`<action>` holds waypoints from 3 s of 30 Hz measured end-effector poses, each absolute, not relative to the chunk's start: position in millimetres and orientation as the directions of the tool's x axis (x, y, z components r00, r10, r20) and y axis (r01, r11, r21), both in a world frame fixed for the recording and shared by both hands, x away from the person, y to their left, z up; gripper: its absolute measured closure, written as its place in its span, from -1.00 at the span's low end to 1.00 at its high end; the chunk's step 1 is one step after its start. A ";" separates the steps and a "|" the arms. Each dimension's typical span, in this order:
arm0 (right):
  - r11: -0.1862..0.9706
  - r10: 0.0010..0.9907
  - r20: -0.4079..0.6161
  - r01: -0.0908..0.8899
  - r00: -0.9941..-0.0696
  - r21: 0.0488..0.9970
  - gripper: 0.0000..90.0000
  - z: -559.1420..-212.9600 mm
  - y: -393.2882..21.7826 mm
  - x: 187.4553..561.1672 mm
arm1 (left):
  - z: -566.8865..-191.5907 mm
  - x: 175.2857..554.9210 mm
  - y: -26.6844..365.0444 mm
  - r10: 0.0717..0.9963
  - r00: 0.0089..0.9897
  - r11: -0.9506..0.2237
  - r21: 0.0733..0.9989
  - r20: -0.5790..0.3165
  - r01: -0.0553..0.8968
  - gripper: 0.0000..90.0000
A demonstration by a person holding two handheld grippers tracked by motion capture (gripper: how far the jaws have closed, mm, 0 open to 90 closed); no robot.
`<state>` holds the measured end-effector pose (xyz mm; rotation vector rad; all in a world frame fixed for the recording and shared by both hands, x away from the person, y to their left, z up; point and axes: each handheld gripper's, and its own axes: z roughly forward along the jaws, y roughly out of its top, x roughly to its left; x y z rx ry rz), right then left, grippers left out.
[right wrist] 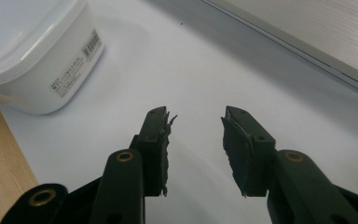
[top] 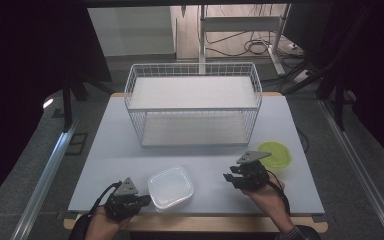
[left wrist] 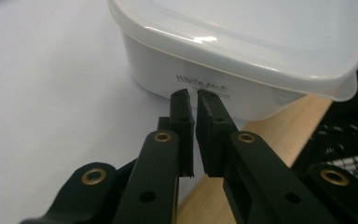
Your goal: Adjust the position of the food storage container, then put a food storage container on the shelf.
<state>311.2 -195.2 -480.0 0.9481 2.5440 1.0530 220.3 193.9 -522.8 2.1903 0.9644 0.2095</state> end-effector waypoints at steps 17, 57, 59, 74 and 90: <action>0.550 0.601 0.076 0.481 -0.796 0.683 0.57 -487.0 -183.3 305.8 | -523.3 248.7 179.3 0.704 0.686 -0.394 0.700 -0.187 0.595 1.00; 0.490 0.646 0.060 0.472 -0.761 0.733 -0.17 -484.6 -200.2 299.3 | -511.1 269.8 157.9 0.650 0.756 -0.460 0.753 -0.075 0.470 -0.40; 0.482 0.645 0.060 0.467 -0.762 0.741 -0.29 -484.8 -201.5 298.8 | -510.5 266.8 158.6 0.649 0.757 -0.451 0.759 -0.083 0.470 -0.56; 0.494 0.612 0.045 0.426 -0.790 0.758 -0.78 -492.6 -204.5 292.9 | -510.7 252.9 170.1 0.633 0.772 -0.445 0.790 -0.056 0.422 -0.91; 0.462 0.627 0.070 0.443 -0.776 0.768 -0.84 -492.6 -203.2 293.8 | -513.7 262.2 169.0 0.651 0.755 -0.434 0.775 -0.084 0.460 -0.93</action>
